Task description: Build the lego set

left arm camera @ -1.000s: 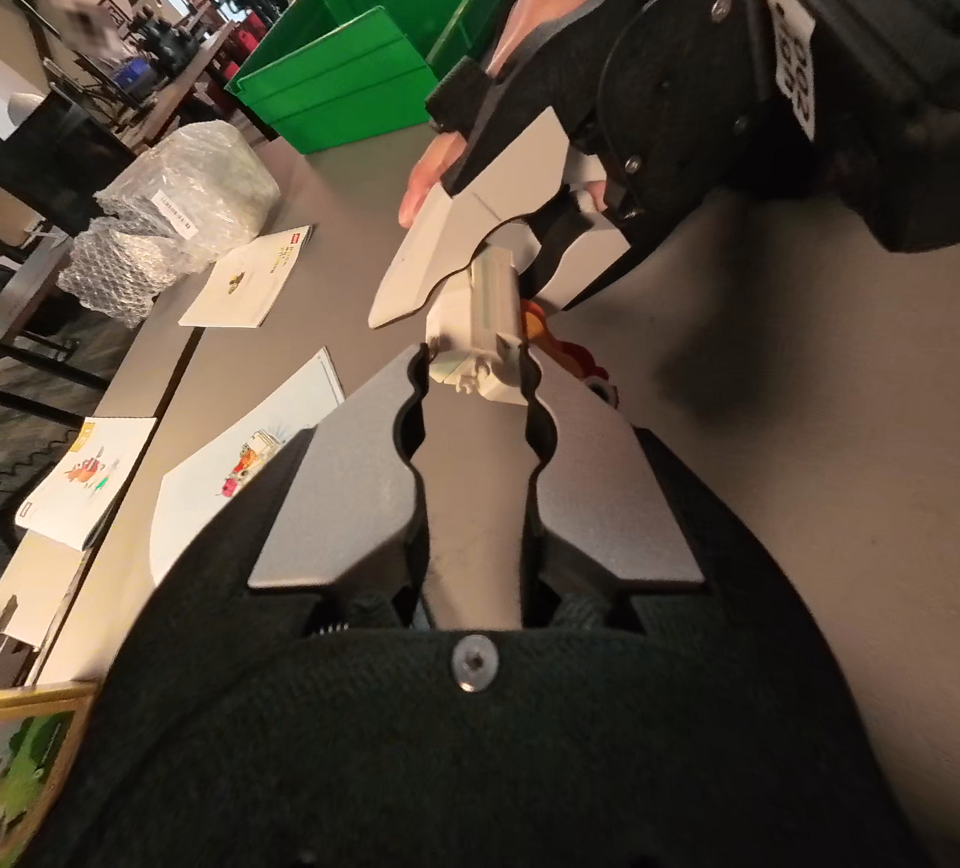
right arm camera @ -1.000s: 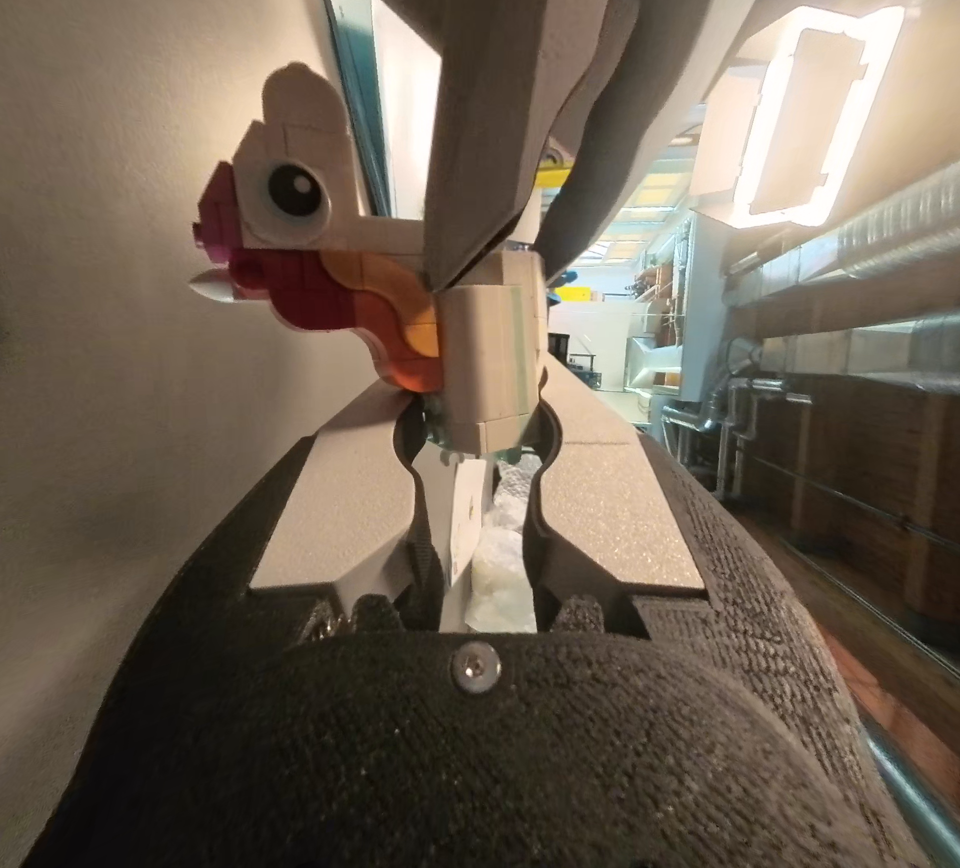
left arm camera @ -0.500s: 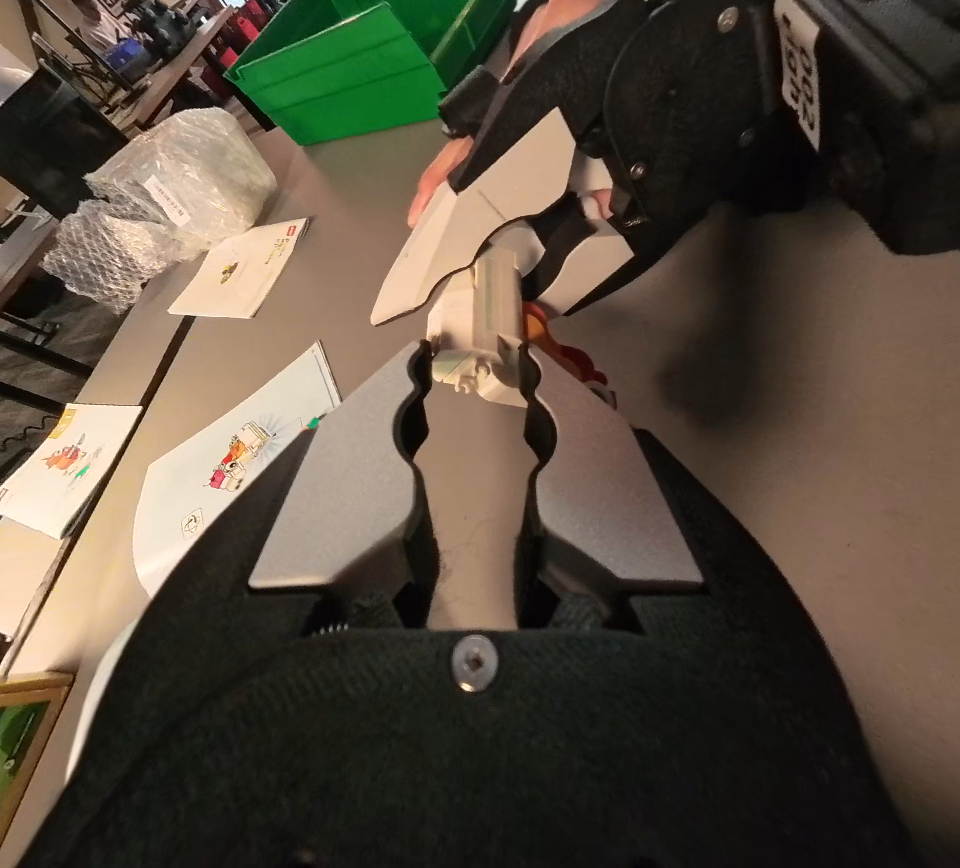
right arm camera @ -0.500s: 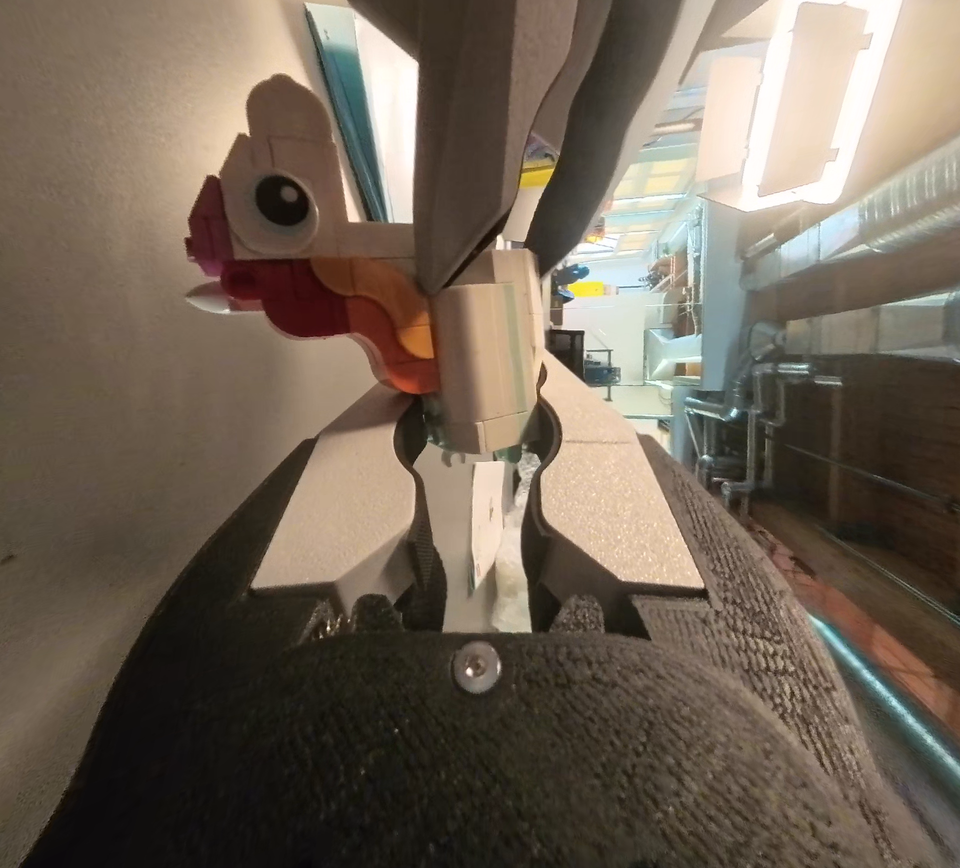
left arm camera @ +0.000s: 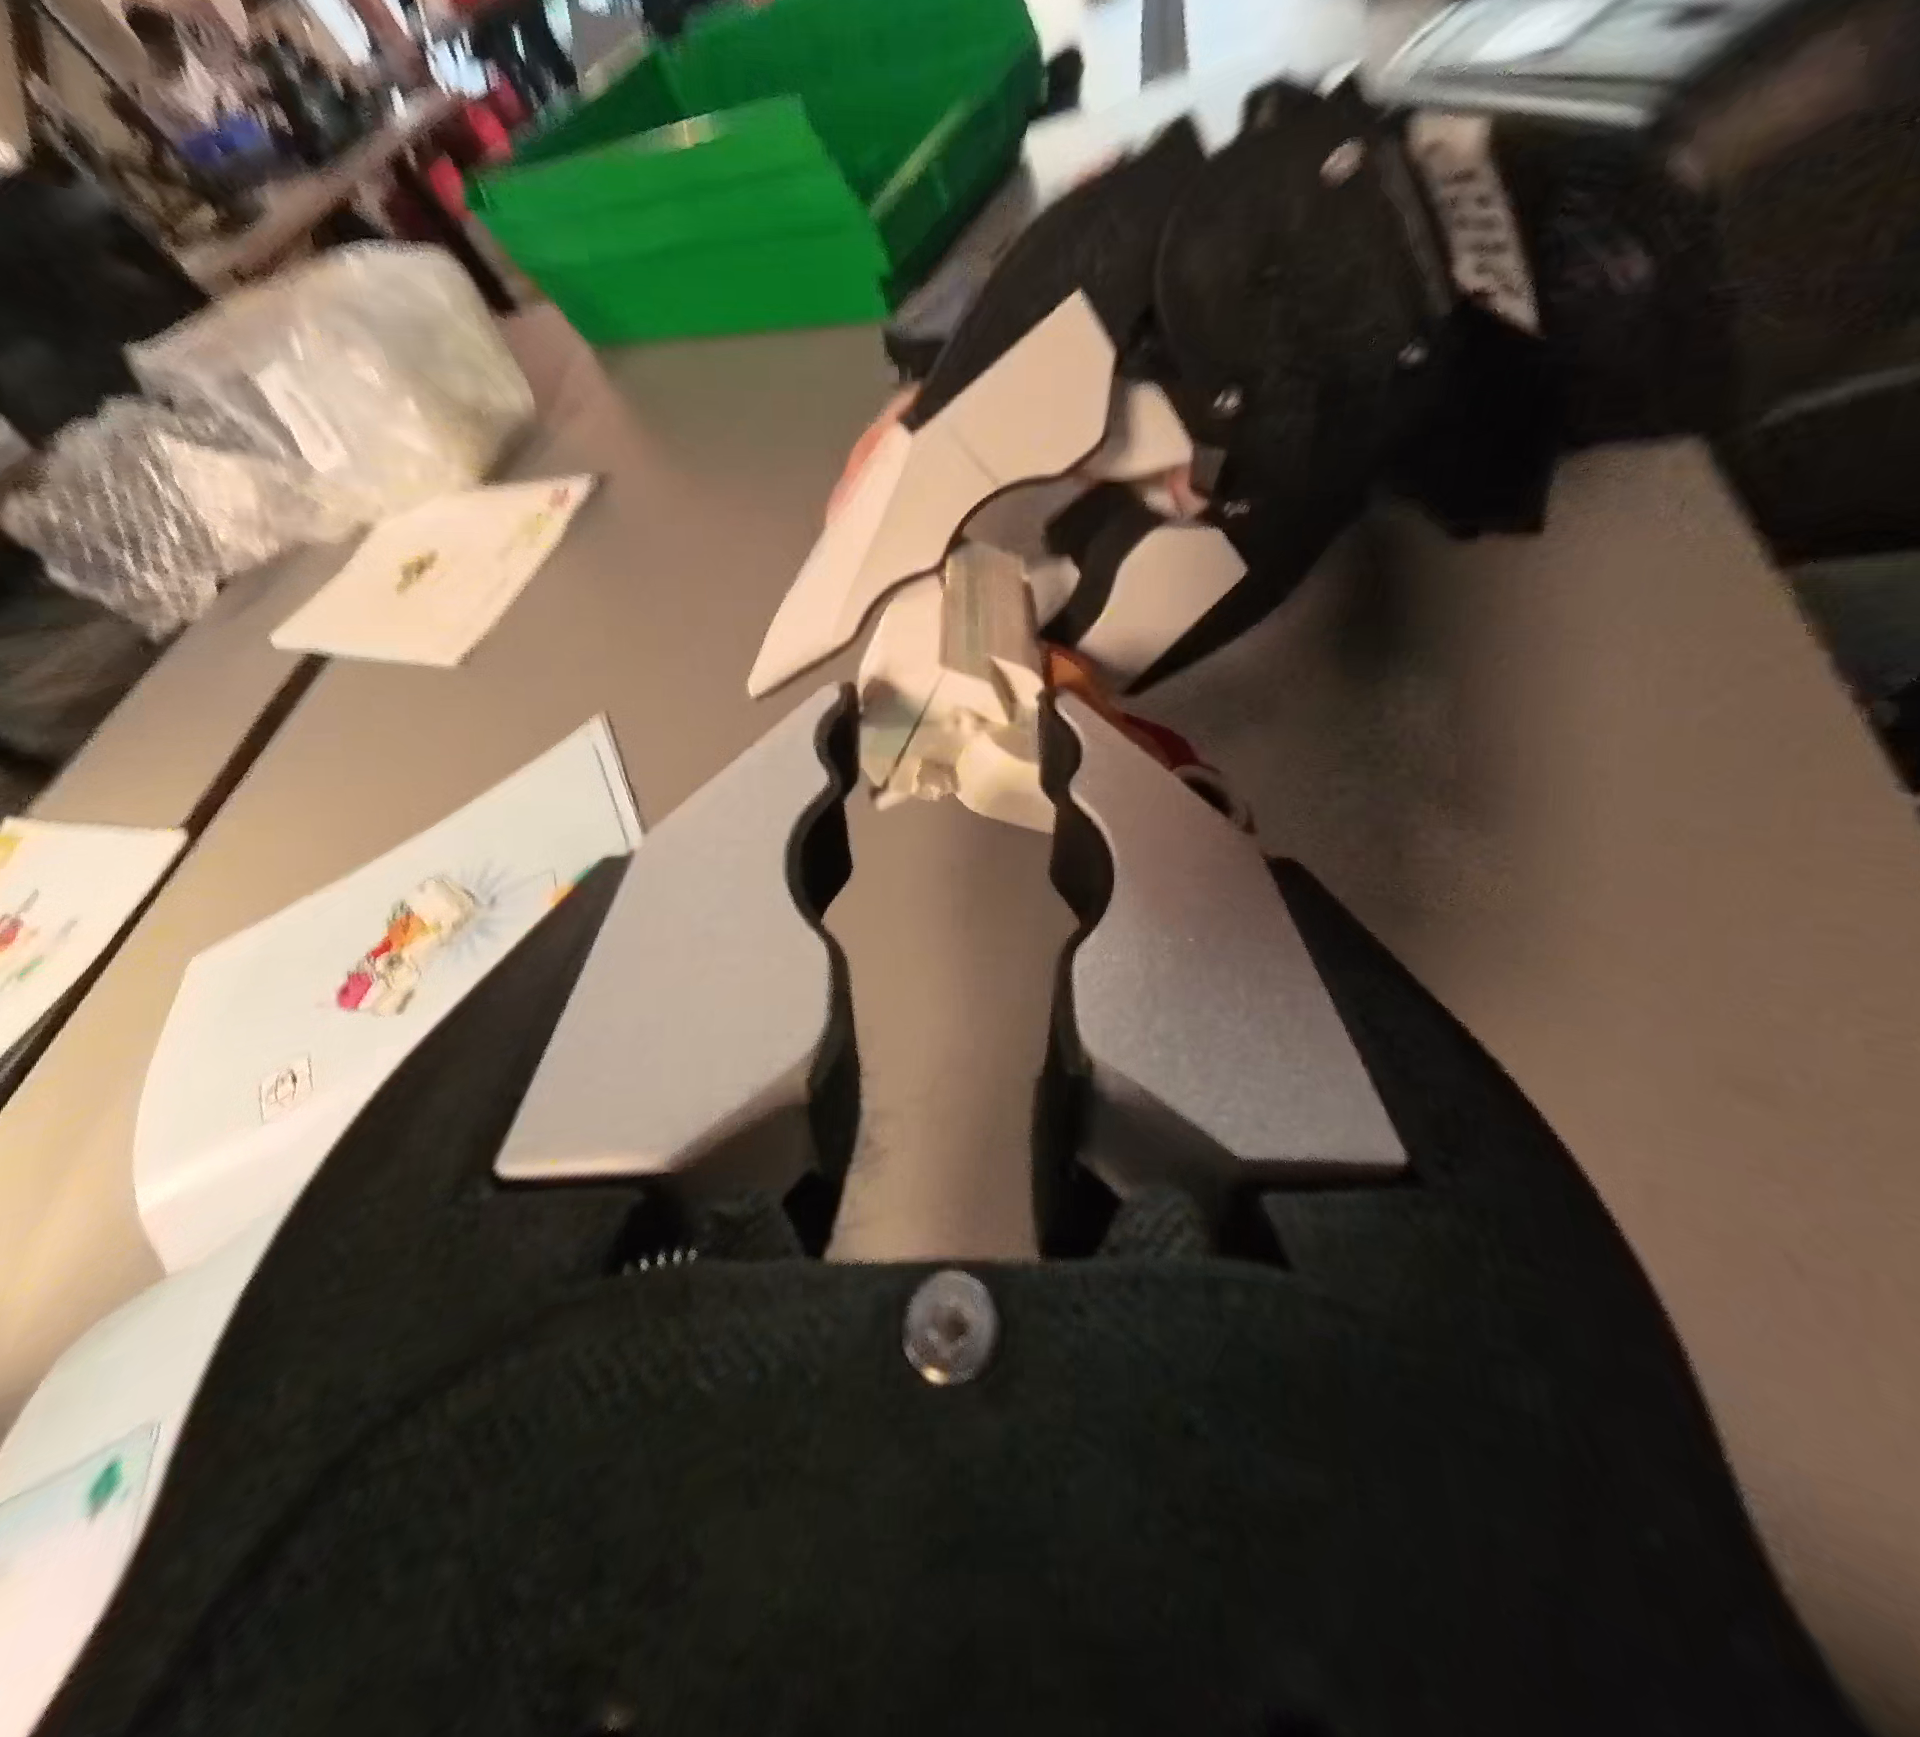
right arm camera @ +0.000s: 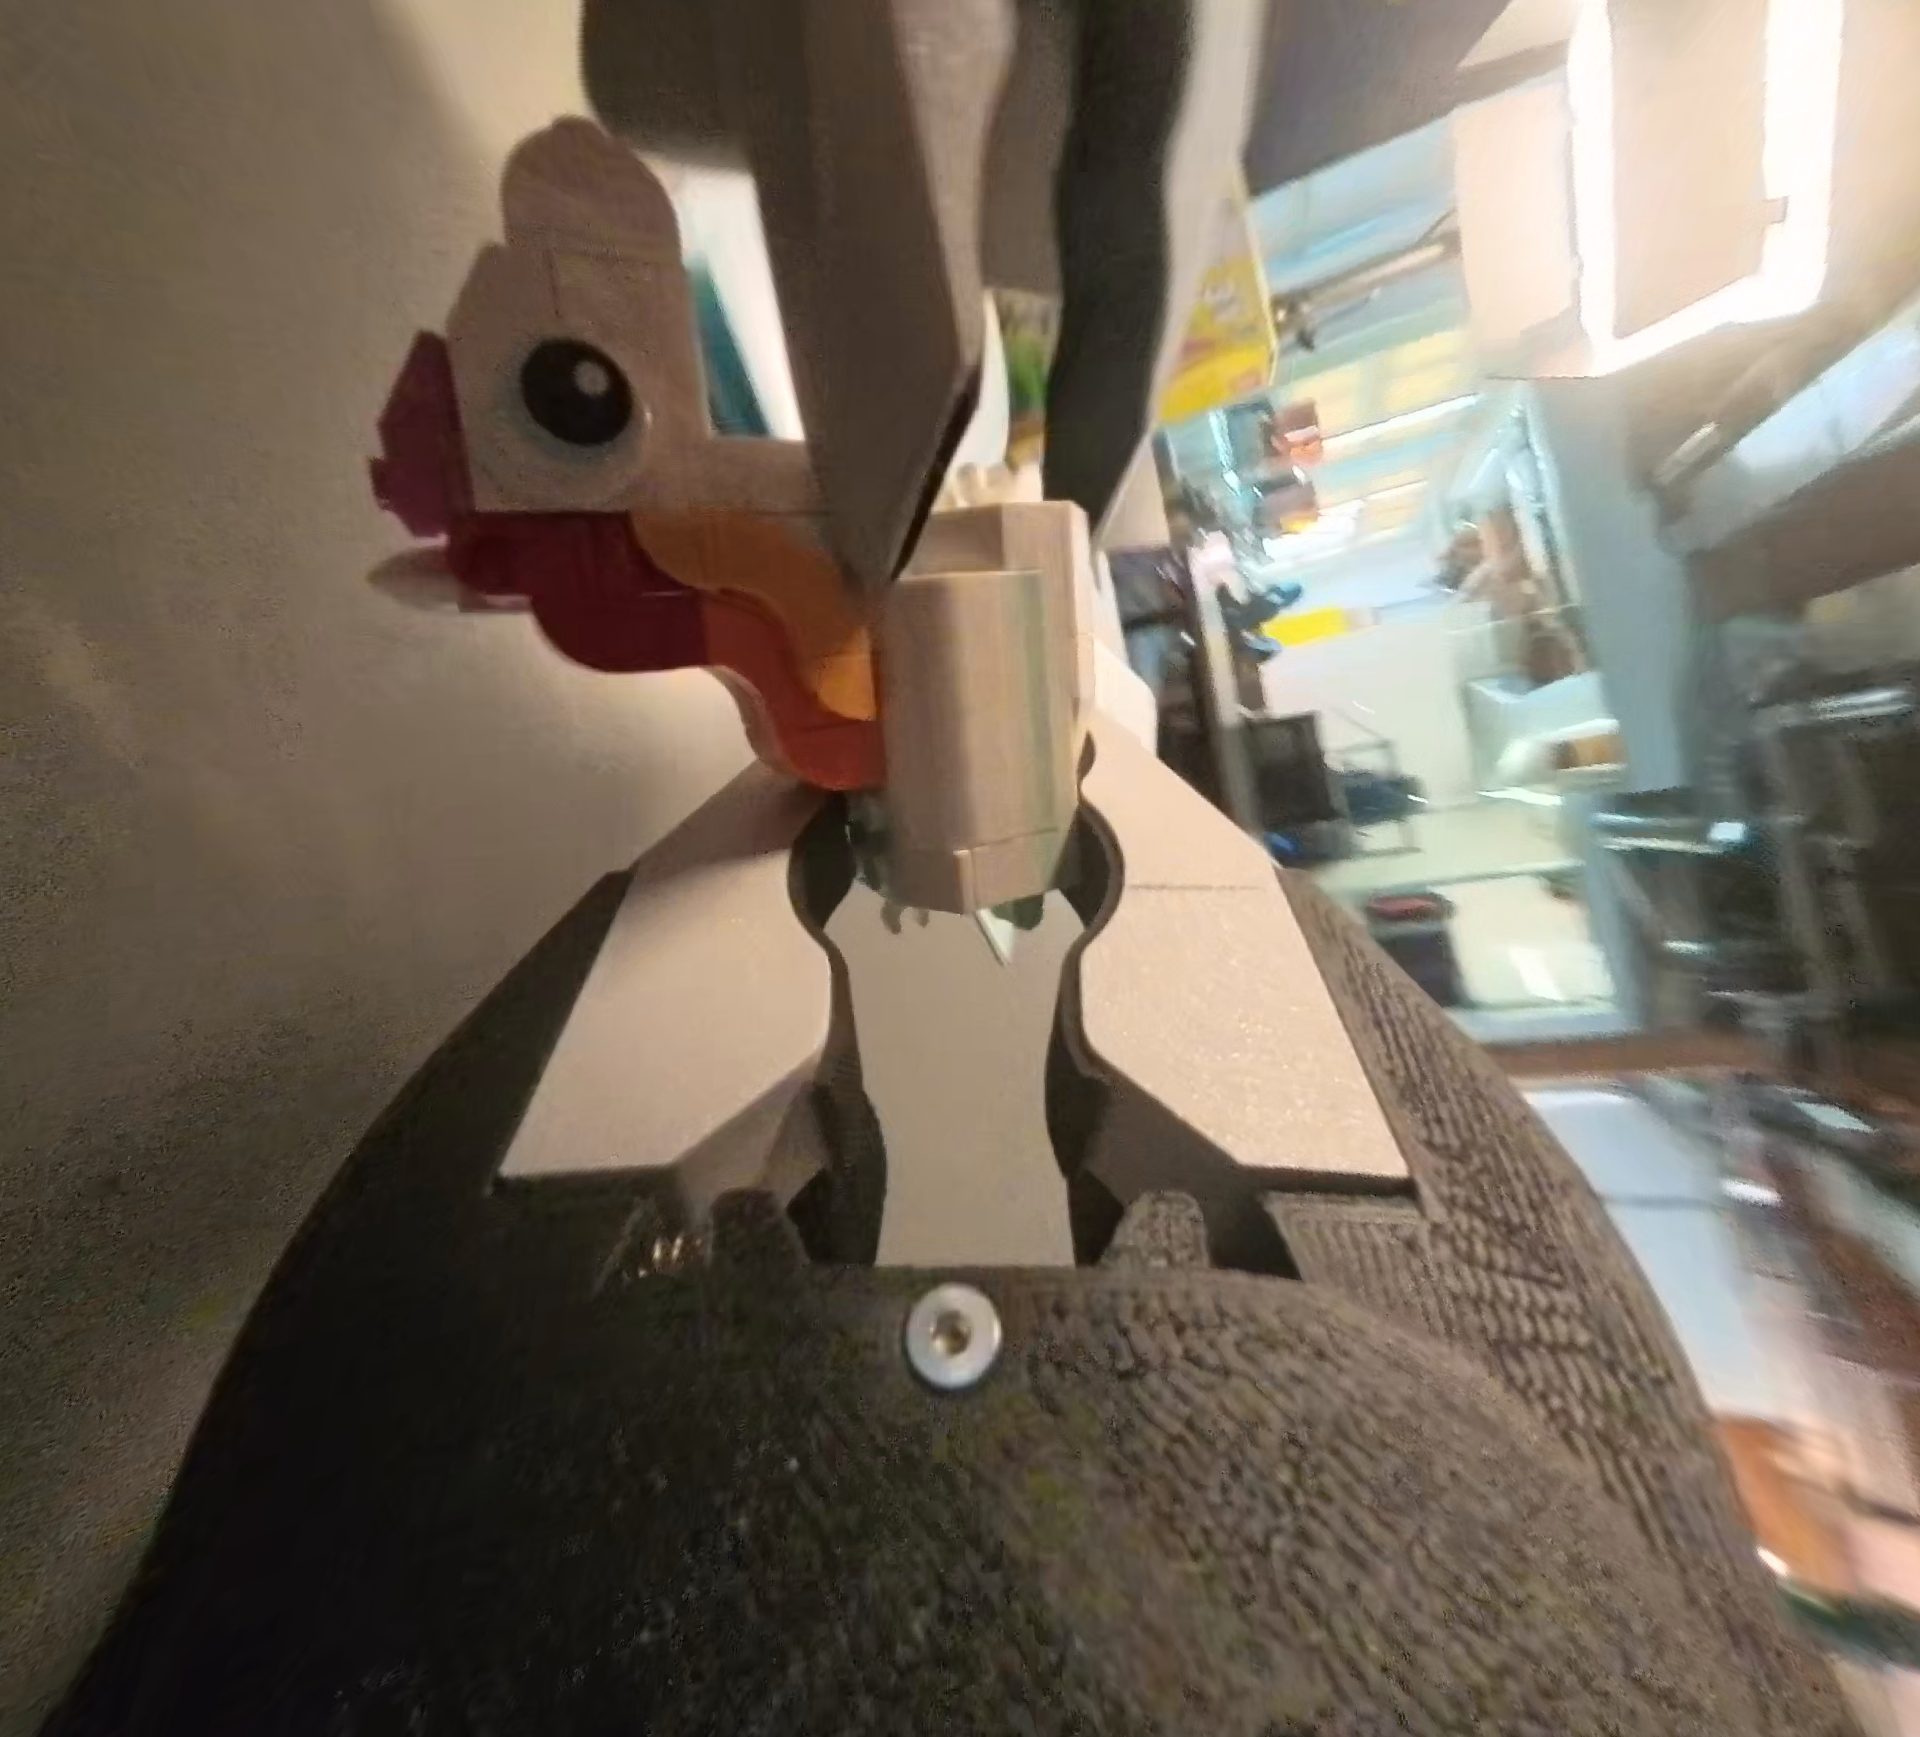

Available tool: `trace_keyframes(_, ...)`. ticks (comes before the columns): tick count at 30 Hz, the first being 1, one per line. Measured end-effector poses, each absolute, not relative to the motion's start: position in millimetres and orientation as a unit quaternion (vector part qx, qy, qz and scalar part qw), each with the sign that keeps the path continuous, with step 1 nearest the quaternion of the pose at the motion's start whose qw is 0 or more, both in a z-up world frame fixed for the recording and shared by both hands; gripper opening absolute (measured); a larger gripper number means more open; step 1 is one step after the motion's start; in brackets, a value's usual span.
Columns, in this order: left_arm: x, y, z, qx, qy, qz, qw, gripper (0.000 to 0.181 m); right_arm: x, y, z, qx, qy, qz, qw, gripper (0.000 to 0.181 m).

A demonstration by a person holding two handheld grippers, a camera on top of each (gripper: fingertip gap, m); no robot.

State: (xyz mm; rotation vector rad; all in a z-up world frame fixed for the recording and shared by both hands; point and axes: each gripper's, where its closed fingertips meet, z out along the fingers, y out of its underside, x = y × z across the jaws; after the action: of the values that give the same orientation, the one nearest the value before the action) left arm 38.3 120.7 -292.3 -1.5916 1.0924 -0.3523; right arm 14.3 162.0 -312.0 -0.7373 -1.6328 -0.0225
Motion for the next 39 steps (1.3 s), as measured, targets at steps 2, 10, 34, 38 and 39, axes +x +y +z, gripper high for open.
trace_keyframes(2, 39, 113, -269, -0.635, 0.447, -0.195, 0.598, 0.041, 11, 145, -301, -0.339, -0.694, 0.115, 0.624, 0.036)
trace_keyframes(10, 36, 91, -246, -0.561, 0.415, -0.338, 0.631, 0.047, 18, 106, -273, -0.334, -0.625, 0.424, 0.564, 0.035)
trace_keyframes(34, 63, 80, -247, -0.542, 0.438, -0.278, 0.661, 0.025, 9, 85, -286, -0.336, -0.649, 0.453, 0.511, 0.035)
trace_keyframes(38, 51, 86, -240, -0.528, 0.411, -0.239, 0.704, 0.032, 14, 95, -270, -0.349, -0.599, 0.502, 0.517, 0.036)
trace_keyframes(39, 46, 90, -238, -0.527, 0.399, -0.228, 0.715, 0.044, 17, 99, -265, -0.357, -0.580, 0.525, 0.511, 0.035)
